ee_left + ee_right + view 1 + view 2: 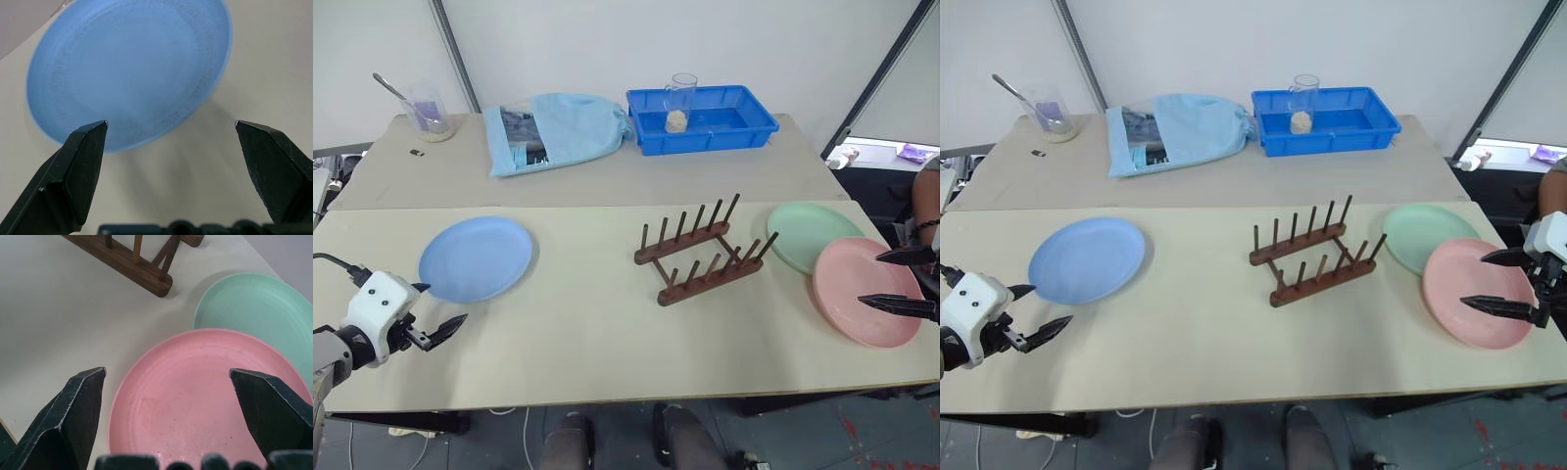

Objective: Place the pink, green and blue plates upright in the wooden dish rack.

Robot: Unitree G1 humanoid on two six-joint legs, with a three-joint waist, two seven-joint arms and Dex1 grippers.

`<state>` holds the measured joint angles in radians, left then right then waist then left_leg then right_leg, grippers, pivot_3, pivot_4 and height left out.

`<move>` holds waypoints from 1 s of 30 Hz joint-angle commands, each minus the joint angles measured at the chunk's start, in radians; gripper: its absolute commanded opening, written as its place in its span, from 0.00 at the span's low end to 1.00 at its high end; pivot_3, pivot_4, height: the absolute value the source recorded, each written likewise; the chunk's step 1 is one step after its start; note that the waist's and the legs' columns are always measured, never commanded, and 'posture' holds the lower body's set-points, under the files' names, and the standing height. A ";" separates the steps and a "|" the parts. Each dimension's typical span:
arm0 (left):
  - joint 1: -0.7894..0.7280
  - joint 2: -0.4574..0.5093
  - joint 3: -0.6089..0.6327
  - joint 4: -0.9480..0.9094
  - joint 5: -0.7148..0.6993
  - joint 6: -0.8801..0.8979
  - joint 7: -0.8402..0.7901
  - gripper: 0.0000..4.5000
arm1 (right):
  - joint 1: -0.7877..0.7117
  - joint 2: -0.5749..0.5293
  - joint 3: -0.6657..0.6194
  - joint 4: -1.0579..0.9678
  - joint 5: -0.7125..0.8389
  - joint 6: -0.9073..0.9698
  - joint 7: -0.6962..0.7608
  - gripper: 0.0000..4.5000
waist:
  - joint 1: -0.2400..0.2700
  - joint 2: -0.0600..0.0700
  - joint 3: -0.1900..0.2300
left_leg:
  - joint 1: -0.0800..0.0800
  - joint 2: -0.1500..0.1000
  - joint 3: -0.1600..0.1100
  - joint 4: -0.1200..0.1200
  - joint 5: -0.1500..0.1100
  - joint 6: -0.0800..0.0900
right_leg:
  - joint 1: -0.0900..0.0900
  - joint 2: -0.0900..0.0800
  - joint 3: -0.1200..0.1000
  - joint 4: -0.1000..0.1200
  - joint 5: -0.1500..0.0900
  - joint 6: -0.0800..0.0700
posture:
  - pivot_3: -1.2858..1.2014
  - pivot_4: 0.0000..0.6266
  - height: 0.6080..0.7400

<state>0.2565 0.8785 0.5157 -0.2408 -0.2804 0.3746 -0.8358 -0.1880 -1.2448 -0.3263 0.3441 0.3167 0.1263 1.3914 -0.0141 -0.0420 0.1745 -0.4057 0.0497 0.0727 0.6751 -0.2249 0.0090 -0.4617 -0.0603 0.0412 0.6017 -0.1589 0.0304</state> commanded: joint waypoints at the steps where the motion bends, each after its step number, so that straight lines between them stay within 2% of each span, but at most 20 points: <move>1: -0.006 0.003 0.035 -0.027 -0.012 -0.002 0.004 0.99 | -0.003 -0.029 -0.035 -0.012 0.005 0.004 0.006 1.00 | 0.000 0.000 0.000 | 0.000 0.000 0.000 0.000 0.000 0.000 | 0.000 0.000 0.000 0.000 0.000 0.000 | 0.52 0.24 0.85; 8: -0.048 -0.011 0.026 -0.021 0.007 -0.002 0.056 0.99 | 0.011 -0.050 -0.052 0.012 0.002 -0.014 0.015 1.00 | 0.001 0.000 0.000 | 0.000 0.000 0.000 0.000 0.000 0.000 | 0.000 0.000 0.000 0.001 0.000 0.000 | 0.52 0.24 0.85; 23: -0.044 -0.013 0.037 0.020 -0.029 -0.105 -0.015 0.99 | -0.006 -0.037 -0.038 0.103 -0.010 -0.090 0.022 1.00 | 0.000 0.000 0.000 | 0.001 0.000 0.000 0.001 0.000 0.000 | 0.000 0.000 0.000 0.002 0.000 0.000 | 0.52 0.24 0.85; 26: -0.058 -0.016 -0.003 0.023 0.025 -0.169 0.005 0.99 | -0.005 -0.035 -0.038 0.108 -0.010 -0.091 0.028 1.00 | 0.000 0.000 0.000 | 0.001 0.000 0.001 0.001 0.000 0.000 | 0.000 0.000 0.000 0.002 0.000 0.000 | 0.52 0.24 0.85; 30: -0.149 -0.063 -0.153 -0.116 -0.055 -0.082 -0.001 0.99 | 0.011 -0.036 -0.060 0.057 0.013 -0.061 0.033 1.00 | 0.005 0.001 0.000 | 0.001 0.000 0.001 0.001 0.000 0.000 | 0.001 0.000 0.000 0.002 0.000 0.000 | 0.52 0.24 0.85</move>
<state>0.1380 0.8221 0.4199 -0.2722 -0.2978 0.2685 -0.8380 -0.1762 -1.2687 -0.3397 0.4409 0.2999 0.0534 1.4181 -0.0095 -0.0412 0.1740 -0.4051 0.0494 0.0734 0.6773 -0.2248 0.0091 -0.4600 -0.0606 0.0417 0.6039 -0.1588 0.0304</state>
